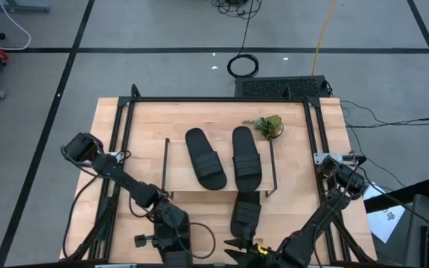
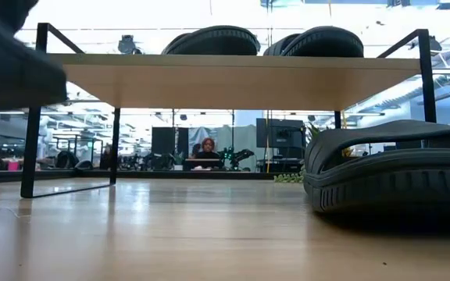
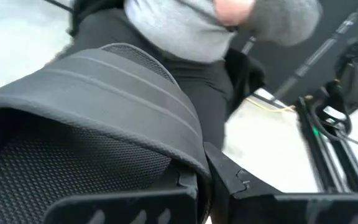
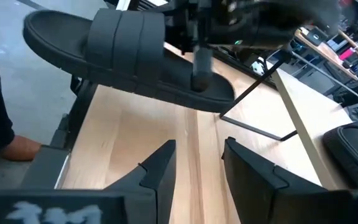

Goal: Pick and place slides into the shelf
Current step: Adjust the black slide under the shelf

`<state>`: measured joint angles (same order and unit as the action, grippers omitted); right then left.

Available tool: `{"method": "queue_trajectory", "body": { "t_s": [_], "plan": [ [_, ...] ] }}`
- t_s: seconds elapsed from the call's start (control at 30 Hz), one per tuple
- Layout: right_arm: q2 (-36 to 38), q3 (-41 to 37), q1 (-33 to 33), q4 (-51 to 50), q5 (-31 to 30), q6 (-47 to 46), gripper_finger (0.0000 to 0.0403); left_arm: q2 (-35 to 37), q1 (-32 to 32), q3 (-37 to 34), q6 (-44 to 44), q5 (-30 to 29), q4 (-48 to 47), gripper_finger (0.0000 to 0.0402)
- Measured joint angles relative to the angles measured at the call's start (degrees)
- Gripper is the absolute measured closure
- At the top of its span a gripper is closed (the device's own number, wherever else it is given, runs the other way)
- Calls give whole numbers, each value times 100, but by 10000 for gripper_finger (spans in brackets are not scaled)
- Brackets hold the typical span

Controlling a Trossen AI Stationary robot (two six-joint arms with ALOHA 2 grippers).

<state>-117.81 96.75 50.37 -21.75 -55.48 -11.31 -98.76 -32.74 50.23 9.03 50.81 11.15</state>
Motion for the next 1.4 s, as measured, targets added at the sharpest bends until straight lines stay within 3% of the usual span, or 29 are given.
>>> {"method": "queue_trajectory", "body": {
  "t_s": [0.33, 0.6, 0.73, 1.0, 1.4],
  "plan": [
    [-1, 0, -28, -168, 2, -8, 277, -731, 516, 269, 310, 940, 14, 401],
    [-1, -3, -68, -781, 15, -547, 277, -1150, 951, 999, 1505, 1322, -1252, 401],
    [-2, -241, -96, -763, -1, -761, 277, -1385, 1050, 1223, 1945, 1285, -1817, 401],
    [-3, -743, -204, -196, -24, -324, 277, -1444, 980, 1240, 2263, 489, -2303, 401],
    [-1, -778, -284, 51, 0, 66, 277, -1443, 1053, 1236, 2377, 418, -2360, 401]
  ]
}}
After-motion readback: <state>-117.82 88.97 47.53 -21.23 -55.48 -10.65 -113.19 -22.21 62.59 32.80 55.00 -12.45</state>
